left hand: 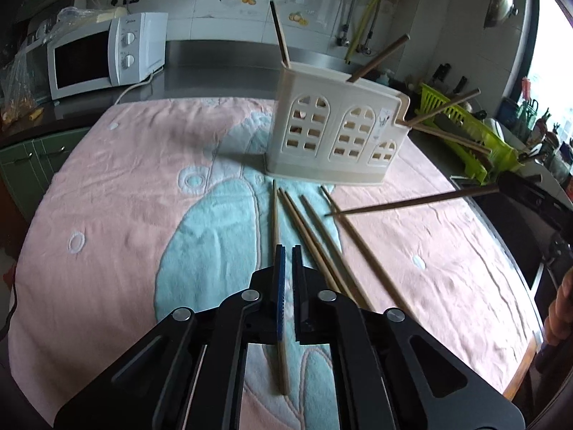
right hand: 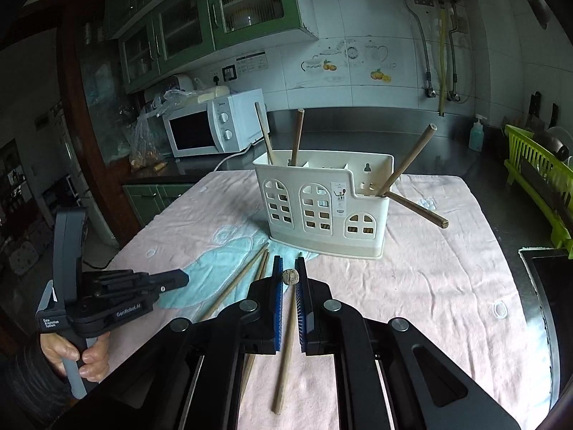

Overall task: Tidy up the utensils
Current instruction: 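Lift a chopstick with the left tool while the right tool lifts another, then carry both chopsticks to the caddy and lower the right tool's chopstick inside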

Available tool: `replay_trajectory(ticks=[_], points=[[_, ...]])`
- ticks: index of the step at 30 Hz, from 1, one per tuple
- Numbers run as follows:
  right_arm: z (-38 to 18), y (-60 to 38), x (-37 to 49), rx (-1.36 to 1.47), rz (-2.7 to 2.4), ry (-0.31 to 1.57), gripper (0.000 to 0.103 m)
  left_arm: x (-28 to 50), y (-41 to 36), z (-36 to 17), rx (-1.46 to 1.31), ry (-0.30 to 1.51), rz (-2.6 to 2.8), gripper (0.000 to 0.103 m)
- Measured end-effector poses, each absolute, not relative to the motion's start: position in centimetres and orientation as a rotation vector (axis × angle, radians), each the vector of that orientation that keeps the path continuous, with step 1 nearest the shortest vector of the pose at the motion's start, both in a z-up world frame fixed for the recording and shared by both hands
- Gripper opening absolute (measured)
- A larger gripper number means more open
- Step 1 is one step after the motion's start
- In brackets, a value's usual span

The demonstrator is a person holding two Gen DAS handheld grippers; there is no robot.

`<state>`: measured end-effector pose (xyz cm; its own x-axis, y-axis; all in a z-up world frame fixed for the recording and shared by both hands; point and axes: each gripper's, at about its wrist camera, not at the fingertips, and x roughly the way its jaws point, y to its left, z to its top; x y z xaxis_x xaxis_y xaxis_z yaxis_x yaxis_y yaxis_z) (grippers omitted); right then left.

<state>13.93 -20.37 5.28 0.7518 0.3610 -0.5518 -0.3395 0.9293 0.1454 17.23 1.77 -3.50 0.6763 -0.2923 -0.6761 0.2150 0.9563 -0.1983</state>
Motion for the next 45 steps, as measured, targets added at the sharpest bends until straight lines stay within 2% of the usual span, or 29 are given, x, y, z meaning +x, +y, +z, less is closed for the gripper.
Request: replay_trajectory(ticks=[4,11,17,20,24,31,40,45], points=[[5.4,-20.5,14.0,0.045,0.384,0.606,0.007,16.5,1.4,-5.5,-0.102,0.836,-0.297,0.024],[5.3,-20.4,14.1,0.042,0.389,0.602,0.007,15.7,0.6,-8.0,-0.073,0.901,-0.270,0.025],[5.4,-20.4,14.1,0.038,0.388,0.601,0.007,15.3,0.1,-9.0,-0.018,0.902,-0.229,0.021],[5.4,-20.4,14.0,0.040,0.390,0.599,0.007,15.5,0.1,-8.8,-0.019,0.905,-0.217,0.005],[5.9,-20.2,13.9,0.032,0.395,0.589,0.007,15.6,0.7,-7.3,-0.036,0.873,-0.222,0.005],[7.1,-20.0,14.1,0.027,0.404,0.571,0.007,16.0,2.6,-1.8,-0.098,0.712,-0.231,0.005],[10.0,-20.7,15.6,0.038,0.419,0.556,0.007,18.9,2.7,2.3,-0.111,0.548,-0.231,0.005],[12.2,-21.6,16.5,0.037,0.423,0.553,0.007,20.3,2.1,3.8,-0.092,0.538,-0.248,0.005]])
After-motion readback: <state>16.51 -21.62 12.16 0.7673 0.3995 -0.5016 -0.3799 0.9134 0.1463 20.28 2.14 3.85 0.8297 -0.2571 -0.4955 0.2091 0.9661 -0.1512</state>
